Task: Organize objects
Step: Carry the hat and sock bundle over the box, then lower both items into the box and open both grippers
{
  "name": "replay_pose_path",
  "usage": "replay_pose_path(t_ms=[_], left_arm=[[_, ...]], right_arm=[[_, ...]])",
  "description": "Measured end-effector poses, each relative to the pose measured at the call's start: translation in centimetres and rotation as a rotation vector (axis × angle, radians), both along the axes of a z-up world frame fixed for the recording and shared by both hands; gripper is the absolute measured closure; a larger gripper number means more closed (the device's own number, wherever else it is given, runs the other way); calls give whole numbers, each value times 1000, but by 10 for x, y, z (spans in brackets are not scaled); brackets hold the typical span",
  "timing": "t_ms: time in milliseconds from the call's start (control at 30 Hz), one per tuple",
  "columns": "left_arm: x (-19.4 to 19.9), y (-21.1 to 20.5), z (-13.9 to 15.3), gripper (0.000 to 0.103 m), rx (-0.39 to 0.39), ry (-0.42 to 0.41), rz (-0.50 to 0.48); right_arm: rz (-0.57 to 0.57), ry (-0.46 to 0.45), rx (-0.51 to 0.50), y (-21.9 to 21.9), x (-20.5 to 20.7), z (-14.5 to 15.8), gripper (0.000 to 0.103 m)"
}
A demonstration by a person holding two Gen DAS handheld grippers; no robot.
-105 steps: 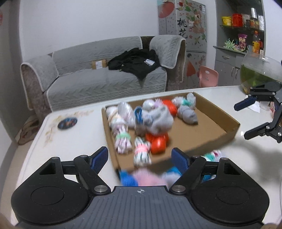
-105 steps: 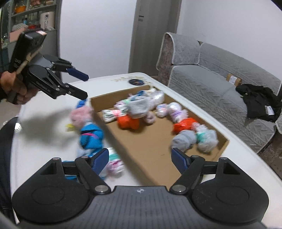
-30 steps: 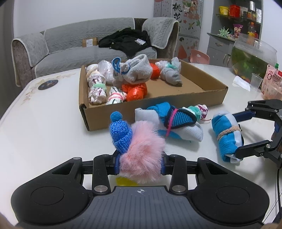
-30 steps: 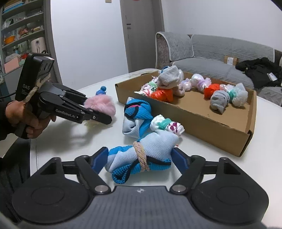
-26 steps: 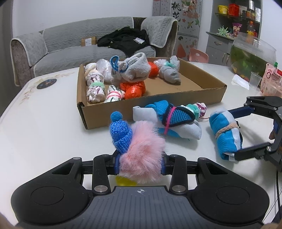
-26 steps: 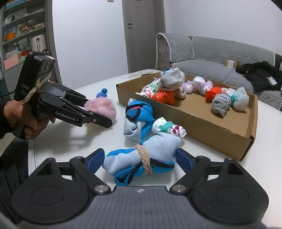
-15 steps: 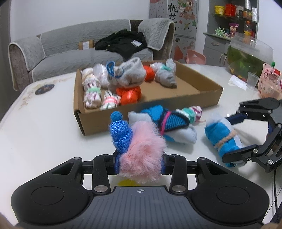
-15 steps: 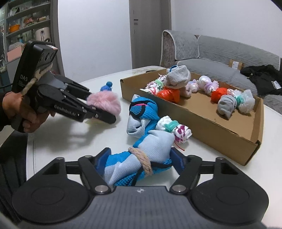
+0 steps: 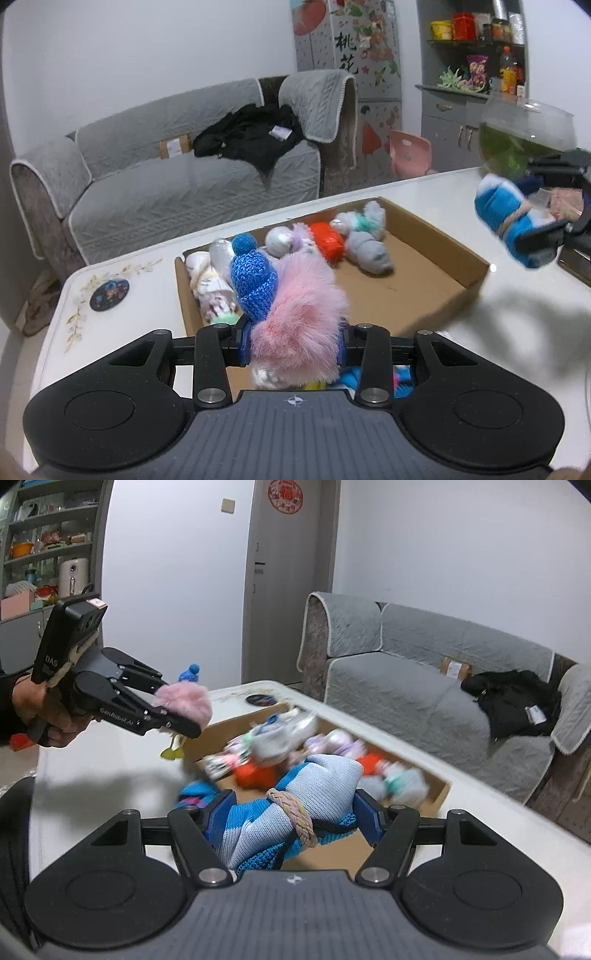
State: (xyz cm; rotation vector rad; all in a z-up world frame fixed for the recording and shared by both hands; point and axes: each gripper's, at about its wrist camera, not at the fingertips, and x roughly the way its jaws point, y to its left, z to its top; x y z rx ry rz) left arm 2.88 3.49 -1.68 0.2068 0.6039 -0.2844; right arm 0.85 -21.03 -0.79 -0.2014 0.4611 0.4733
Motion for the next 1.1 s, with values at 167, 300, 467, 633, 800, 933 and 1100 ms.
replay_pose_path(t_ms=[167, 300, 467, 633, 800, 933, 1100], left_arm=[[44, -7, -14, 57, 34, 67, -14], [74, -18, -26, 57, 49, 100, -41], [102, -41, -43, 57, 62, 135, -83], [103, -61, -41, 57, 66, 126, -137], [108, -80, -45, 57, 65, 144, -176], [110, -92, -53, 57, 73, 165, -192], [112, -97, -67, 56, 125, 191, -192]], right_arm=[[17, 17, -32, -1, 31, 2, 38], [43, 48, -48, 5, 47, -8, 38], [49, 87, -61, 5, 64, -21, 38], [39, 114, -71, -3, 77, -26, 38], [29, 147, -103, -8, 92, -35, 38], [29, 165, -156, -6, 100, -43, 38], [38, 199, -231, 0, 102, -54, 38]])
